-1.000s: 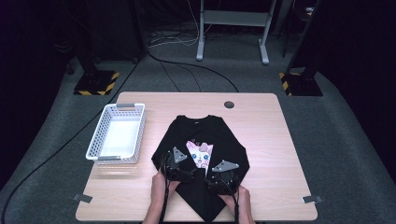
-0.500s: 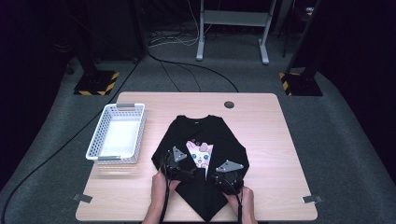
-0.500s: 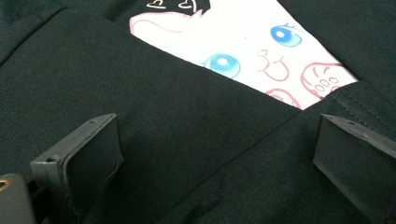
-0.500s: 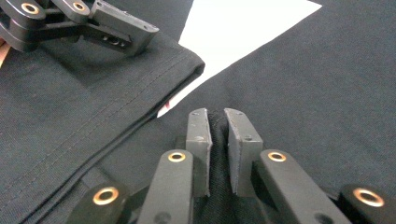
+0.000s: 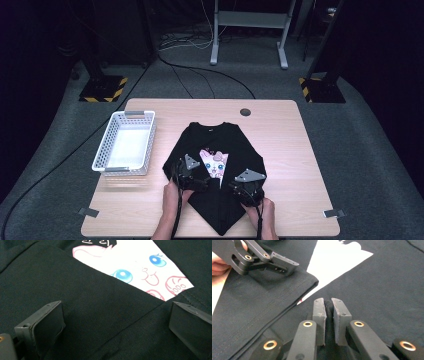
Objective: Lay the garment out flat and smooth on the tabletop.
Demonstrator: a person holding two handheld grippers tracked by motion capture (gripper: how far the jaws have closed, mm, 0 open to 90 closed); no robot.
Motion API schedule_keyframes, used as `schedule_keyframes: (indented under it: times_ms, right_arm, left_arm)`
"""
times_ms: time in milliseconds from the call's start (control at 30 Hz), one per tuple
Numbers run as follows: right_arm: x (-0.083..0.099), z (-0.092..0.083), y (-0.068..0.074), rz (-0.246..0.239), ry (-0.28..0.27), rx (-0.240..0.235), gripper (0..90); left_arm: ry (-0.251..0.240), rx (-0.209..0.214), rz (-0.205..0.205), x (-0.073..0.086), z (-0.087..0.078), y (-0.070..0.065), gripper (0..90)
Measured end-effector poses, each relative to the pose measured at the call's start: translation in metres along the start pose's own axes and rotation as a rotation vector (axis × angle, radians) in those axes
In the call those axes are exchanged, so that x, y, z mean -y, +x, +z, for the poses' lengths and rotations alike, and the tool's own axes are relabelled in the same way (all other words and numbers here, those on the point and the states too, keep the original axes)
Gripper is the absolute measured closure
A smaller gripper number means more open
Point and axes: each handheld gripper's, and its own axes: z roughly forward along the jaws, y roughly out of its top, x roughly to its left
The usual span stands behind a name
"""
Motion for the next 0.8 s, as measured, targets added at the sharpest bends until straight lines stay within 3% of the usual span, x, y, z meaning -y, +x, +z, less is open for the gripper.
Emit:
schedule_keyframes:
  times_ms: [433,800]
  right_arm:
    - [0.002,-0.021,-0.003,0.008,-0.034,0.001,81.9]
    - [0.01,-0.028,-0.003,0.011,-0.039,0.003,81.9]
  left_arm:
    - [0.001,0.0,-0.002,0.0,0.0,0.0,0.7]
    - [0.002,0.0,-0.002,0.0,0.0,0.0,0.7]
